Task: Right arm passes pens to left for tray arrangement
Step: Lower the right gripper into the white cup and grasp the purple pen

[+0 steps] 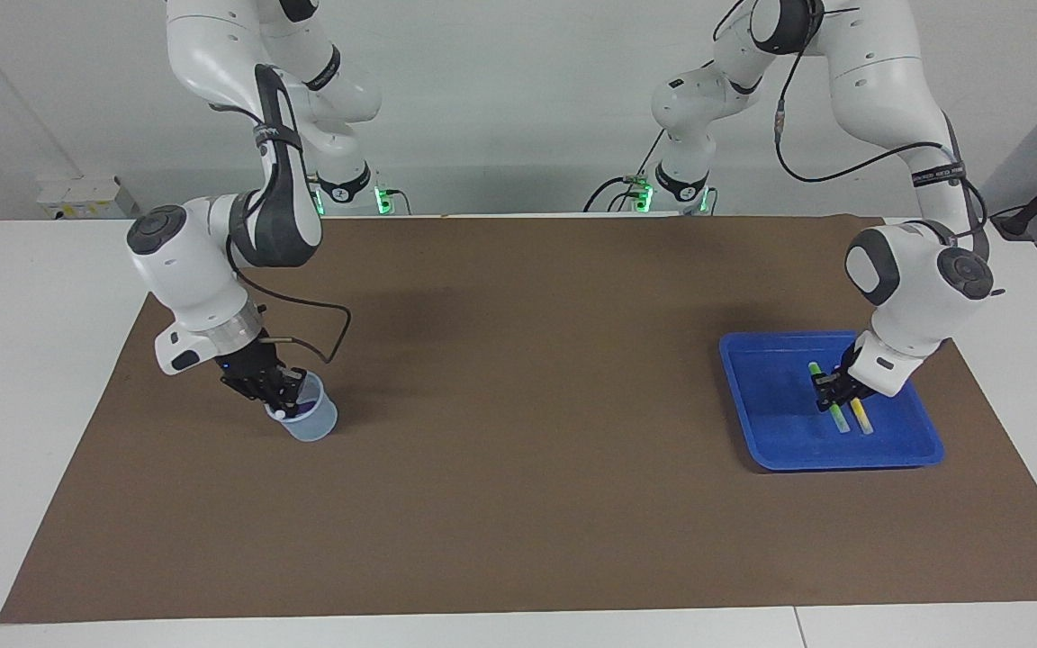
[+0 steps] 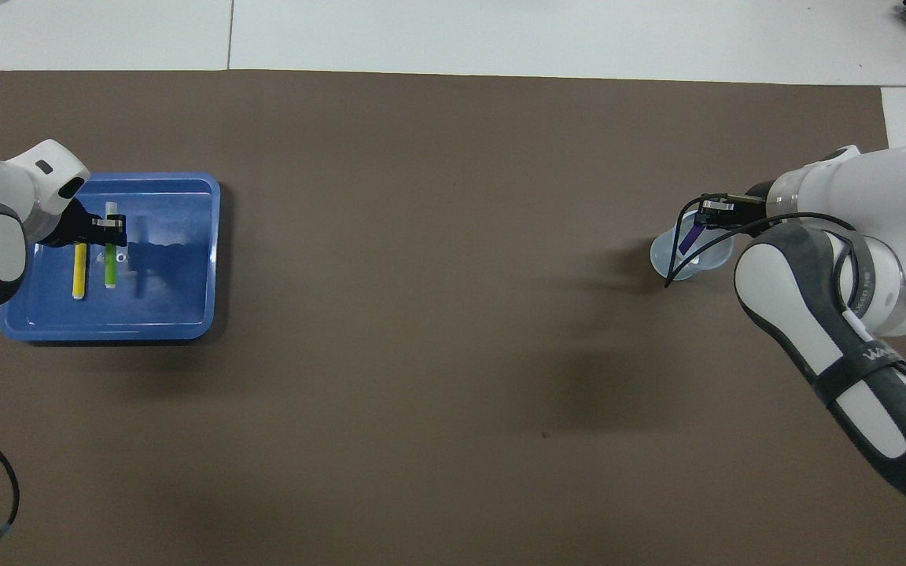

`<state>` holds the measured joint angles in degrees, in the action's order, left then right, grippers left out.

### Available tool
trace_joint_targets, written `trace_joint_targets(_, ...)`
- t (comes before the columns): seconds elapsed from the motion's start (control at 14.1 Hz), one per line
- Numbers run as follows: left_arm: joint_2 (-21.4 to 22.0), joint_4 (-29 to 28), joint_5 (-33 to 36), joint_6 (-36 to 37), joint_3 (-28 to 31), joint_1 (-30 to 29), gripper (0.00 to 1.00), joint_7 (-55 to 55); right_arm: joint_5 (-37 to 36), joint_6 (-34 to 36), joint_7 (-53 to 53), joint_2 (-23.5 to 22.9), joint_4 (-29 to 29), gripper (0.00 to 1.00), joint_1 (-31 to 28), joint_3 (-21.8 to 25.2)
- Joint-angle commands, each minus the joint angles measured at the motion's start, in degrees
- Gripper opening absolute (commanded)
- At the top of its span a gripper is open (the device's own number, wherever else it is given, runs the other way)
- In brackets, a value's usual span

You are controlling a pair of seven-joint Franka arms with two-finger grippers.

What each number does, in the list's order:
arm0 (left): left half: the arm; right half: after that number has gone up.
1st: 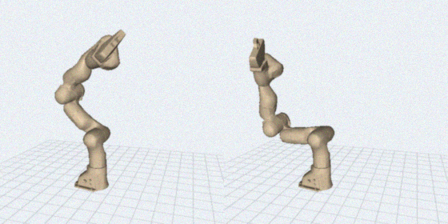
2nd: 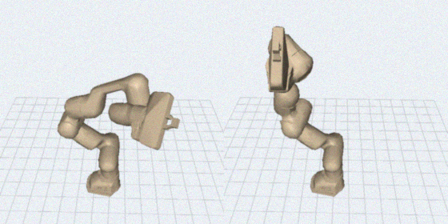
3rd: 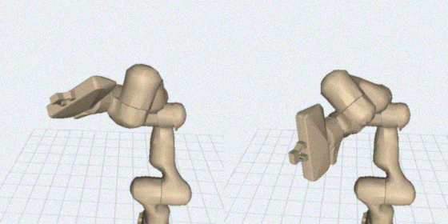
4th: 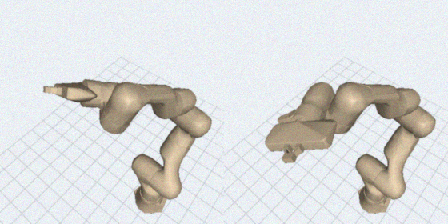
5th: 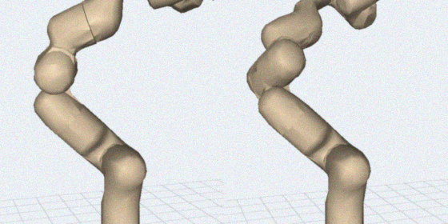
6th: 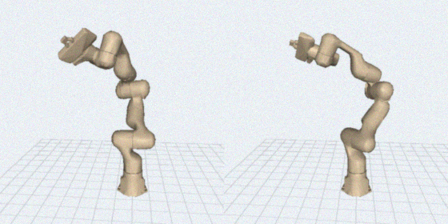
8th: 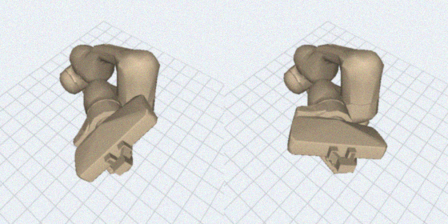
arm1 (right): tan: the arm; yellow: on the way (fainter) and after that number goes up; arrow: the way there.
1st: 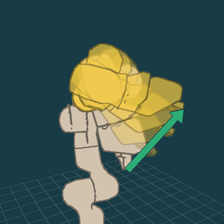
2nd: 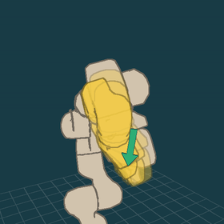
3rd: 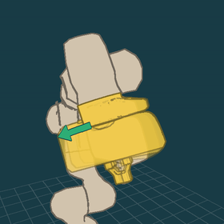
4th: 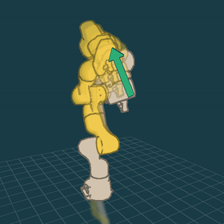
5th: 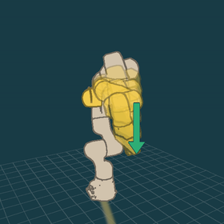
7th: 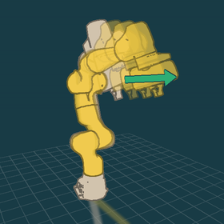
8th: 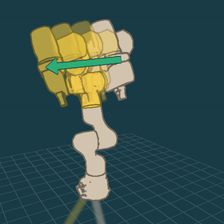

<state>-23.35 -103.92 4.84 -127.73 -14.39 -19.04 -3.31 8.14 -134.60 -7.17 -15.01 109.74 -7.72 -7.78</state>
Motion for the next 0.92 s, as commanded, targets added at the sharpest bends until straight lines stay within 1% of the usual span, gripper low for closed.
trace_joint_targets(0.0,0.9,-4.1,1.1,-4.4,-0.3,-0.7,0.0,-0.6,-1.1,-0.8,0.2,-0.2,0.3,0.0,-0.5,-0.4)
trace_joint_targets(0.07,1.0,-5.1,1.1,-5.2,-0.3,-1.0,0.0,-0.6,-1.1,-0.4,0.2,-0.2,0.0,0.0,-0.5,-0.3)
trace_joint_targets(0.28,1.0,-5.2,1.2,-5.3,-0.3,-1.4,0.0,-0.5,-1.1,0.7,0.3,0.3,-0.4,0.0,-0.2,-0.3)
trace_joint_targets(0.43,1.0,-5.2,1.1,-5.1,-0.3,-1.4,0.0,-0.4,-1.9,4.6,0.1,0.9,-2.5,0.0,-0.1,-0.3)
trace_joint_targets(0.5,1.1,-5.2,1.1,-5.0,-0.3,-1.4,0.04,-0.4,-2.6,7.0,0.1,1.5,-3.8,0.0,-0.1,-0.3)
trace_joint_targets(0.57,1.3,-5.2,1.1,-5.0,-0.3,-1.4,0.16,-0.4,-2.8,9.1,0.1,2.0,-4.9,0.0,0.0,-0.3)
trace_joint_targets(0.64,1.3,-5.2,1.1,-5.0,-0.3,-1.4,0.2,-0.3,-3.0,10.8,0.1,3.2,-5.4,0.0,0.0,-0.3)
trace_joint_targets(0.78,1.3,-5.2,1.1,-4.8,-0.3,-1.5,0.34,-0.3,-4.7,13.4,0.1,5.8,-5.9,0.0,0.2,-0.3)
trace_joint_targets(0.85,1.3,-5.2,1.1,-4.9,-0.3,-1.6,0.37,-0.3,-5.8,14.4,0.1,6.9,-6.3,0.0,0.2,-0.3)
